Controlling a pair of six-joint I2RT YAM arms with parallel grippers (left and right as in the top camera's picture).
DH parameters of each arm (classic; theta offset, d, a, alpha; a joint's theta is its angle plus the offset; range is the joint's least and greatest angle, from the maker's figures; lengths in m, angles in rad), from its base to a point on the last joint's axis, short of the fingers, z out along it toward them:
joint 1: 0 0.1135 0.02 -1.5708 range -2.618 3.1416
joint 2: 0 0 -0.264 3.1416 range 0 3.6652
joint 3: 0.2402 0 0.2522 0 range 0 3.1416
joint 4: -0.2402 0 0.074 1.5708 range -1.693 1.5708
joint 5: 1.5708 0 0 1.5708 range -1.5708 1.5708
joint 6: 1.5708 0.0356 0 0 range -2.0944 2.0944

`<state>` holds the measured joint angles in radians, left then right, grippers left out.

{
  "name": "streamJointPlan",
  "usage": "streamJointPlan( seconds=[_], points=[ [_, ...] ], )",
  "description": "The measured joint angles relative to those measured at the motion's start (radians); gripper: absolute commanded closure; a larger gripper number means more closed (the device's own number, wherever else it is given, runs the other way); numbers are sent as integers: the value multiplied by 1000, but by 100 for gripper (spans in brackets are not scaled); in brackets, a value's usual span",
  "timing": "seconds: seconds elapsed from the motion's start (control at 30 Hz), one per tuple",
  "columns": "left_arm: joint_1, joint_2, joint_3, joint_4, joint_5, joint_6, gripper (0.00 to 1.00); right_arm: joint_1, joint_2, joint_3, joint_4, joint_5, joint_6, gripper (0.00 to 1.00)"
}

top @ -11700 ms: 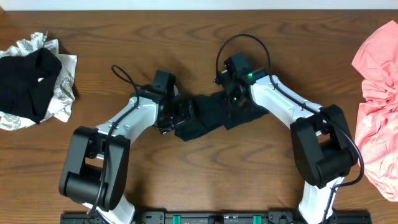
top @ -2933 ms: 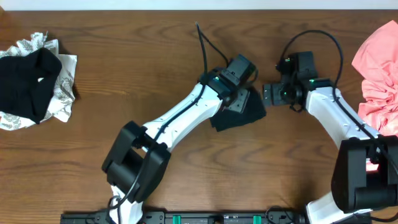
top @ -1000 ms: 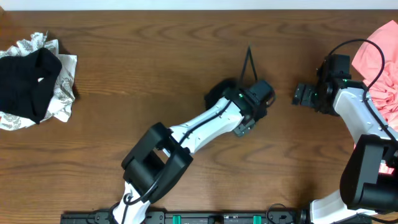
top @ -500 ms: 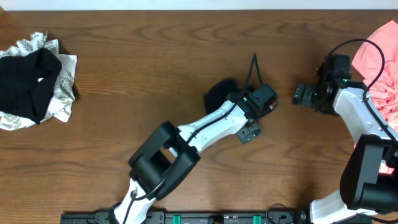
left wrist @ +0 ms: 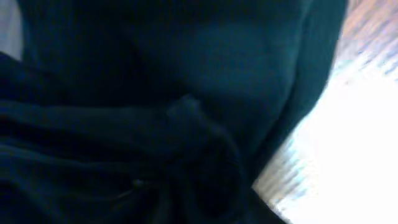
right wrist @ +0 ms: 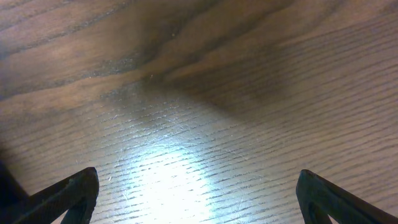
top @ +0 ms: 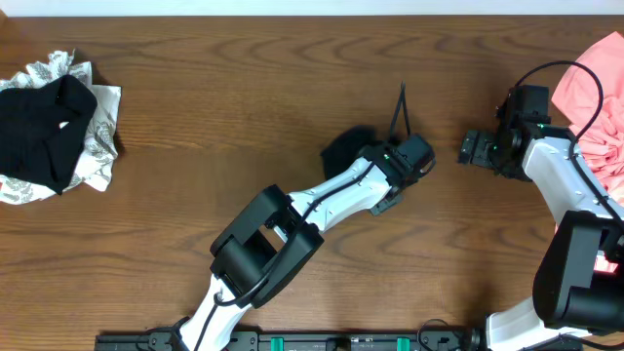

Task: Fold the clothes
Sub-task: 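Lift the black bundle with the left gripper and carry it left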

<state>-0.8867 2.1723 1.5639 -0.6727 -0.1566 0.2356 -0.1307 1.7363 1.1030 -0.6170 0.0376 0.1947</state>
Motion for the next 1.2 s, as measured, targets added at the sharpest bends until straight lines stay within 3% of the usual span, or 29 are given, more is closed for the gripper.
streamJointPlan(
  seconds=[0.07, 0.1, 0.47, 0.67, 0.87, 1.2],
  points=[
    [0, 0, 0, -1, -7, 1, 81, 0, 0, 0, 0, 0, 0, 1],
    [0, 0, 0, -3, -9, 1, 94, 0, 0, 0, 0, 0, 0, 1],
    [-2, -13, 9, -67, -66, -4, 94, 3, 0, 0, 0, 0, 0, 1],
    [24, -123, 9, -100, -68, -14, 94, 6, 0, 0, 0, 0, 0, 1],
    [100, -224, 22, -108, -68, -18, 94, 6, 0, 0, 0, 0, 0, 1],
    [266, -228, 26, -109, -85, 10, 94, 6, 0, 0, 0, 0, 0, 1]
  ],
)
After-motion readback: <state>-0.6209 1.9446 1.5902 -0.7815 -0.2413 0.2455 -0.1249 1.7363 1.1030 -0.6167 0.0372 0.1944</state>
